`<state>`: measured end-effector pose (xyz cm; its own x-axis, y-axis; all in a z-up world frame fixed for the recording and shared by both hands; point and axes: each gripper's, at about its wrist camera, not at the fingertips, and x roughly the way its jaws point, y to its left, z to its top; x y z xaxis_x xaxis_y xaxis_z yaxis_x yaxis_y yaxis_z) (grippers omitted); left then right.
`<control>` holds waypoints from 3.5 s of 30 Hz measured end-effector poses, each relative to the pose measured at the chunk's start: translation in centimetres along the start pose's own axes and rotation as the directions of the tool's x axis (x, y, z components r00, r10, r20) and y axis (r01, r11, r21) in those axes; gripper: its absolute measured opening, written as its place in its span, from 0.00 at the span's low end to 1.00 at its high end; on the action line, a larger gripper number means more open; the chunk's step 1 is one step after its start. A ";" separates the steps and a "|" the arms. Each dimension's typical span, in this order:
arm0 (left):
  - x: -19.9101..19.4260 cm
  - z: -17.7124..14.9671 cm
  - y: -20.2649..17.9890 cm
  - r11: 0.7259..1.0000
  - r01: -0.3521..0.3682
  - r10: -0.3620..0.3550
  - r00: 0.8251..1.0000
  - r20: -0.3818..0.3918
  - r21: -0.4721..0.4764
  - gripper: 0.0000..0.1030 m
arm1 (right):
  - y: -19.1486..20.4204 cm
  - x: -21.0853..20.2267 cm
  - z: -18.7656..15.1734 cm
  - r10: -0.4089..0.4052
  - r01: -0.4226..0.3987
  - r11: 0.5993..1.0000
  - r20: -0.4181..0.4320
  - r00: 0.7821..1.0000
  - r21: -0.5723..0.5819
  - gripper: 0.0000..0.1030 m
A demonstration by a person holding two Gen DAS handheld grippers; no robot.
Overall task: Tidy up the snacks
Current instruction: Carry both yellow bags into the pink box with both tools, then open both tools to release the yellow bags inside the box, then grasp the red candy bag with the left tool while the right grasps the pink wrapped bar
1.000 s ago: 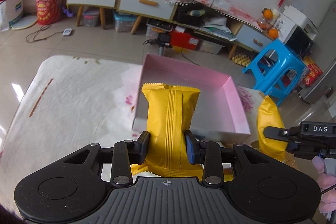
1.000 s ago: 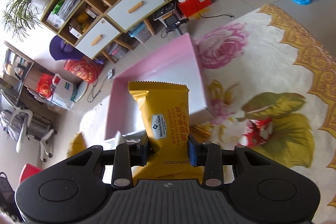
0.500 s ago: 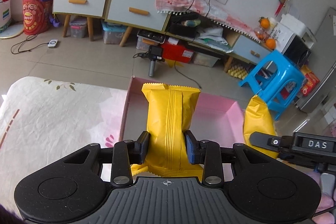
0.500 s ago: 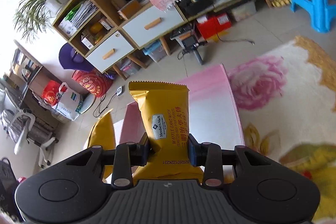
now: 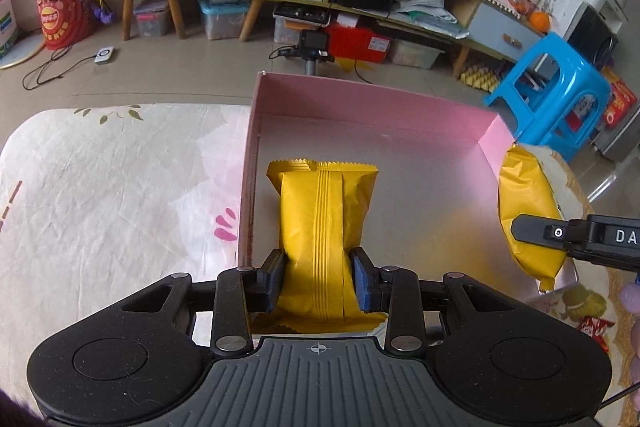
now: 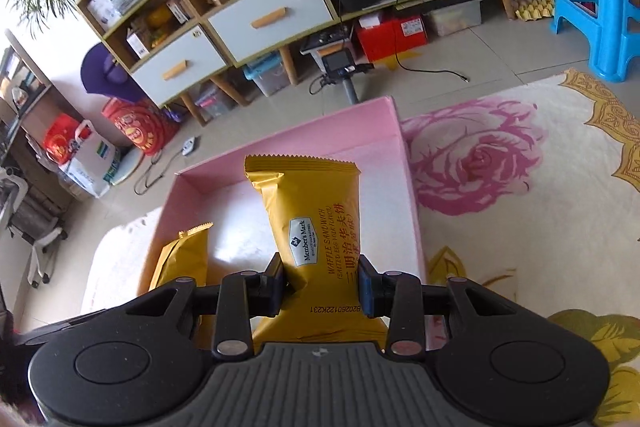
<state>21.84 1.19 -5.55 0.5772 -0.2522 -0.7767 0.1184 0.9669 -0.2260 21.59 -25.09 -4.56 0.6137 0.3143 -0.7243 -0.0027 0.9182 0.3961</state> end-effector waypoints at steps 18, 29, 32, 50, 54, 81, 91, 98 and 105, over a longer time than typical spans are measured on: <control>-1.4 -0.1 -0.3 1.000 0.001 -0.001 1.000 0.026 0.018 0.40 | 0.0 -0.2 -0.2 -0.027 0.027 1.000 -0.028 0.999 -0.016 0.32; -5.0 -1.2 -3.0 0.995 -0.039 0.033 0.998 0.056 0.097 0.87 | 1.7 -4.9 -0.1 0.003 0.000 0.999 0.063 0.998 -0.054 0.81; -6.5 -1.6 -3.4 0.992 -0.056 0.050 0.997 0.058 0.110 0.91 | 2.5 -6.1 -0.5 -0.008 0.015 0.996 0.078 0.997 -0.086 0.83; -12.1 -7.9 -2.6 0.998 -0.051 0.050 0.997 0.066 0.022 0.96 | 3.3 -11.6 -7.1 -0.033 0.092 0.962 0.226 0.974 -0.256 0.93; -12.4 -9.7 -3.0 0.997 -0.043 0.040 0.998 0.056 0.059 0.96 | 2.5 -11.7 -8.7 -0.042 0.112 0.942 0.220 0.975 -0.318 0.93; -10.2 -19.1 -6.9 0.951 0.161 -0.128 0.982 -0.139 0.266 0.96 | -1.2 -10.1 -16.4 0.079 -0.129 0.778 -0.107 0.991 -0.615 0.93; -9.8 -19.2 -6.9 0.947 0.149 -0.116 0.985 -0.128 0.285 0.93 | -1.7 -8.5 -16.4 0.082 -0.165 0.793 -0.165 0.983 -0.587 0.88; -9.9 -18.4 -6.1 0.955 0.027 0.011 0.992 -0.123 0.297 0.87 | -0.8 -9.6 -17.4 0.131 -0.266 0.752 -0.260 0.957 -0.603 0.84; -10.0 -18.5 -5.9 0.954 0.060 -0.021 0.990 -0.136 0.294 0.70 | 1.0 -10.8 -19.4 0.121 -0.294 0.675 -0.292 0.949 -0.677 0.78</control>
<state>0.42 -2.72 -7.27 0.4592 -0.2749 -0.8447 0.3854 0.9184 -0.0894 -0.32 -22.89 -7.25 0.3513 0.4797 -0.8040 -0.7167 0.6904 0.0987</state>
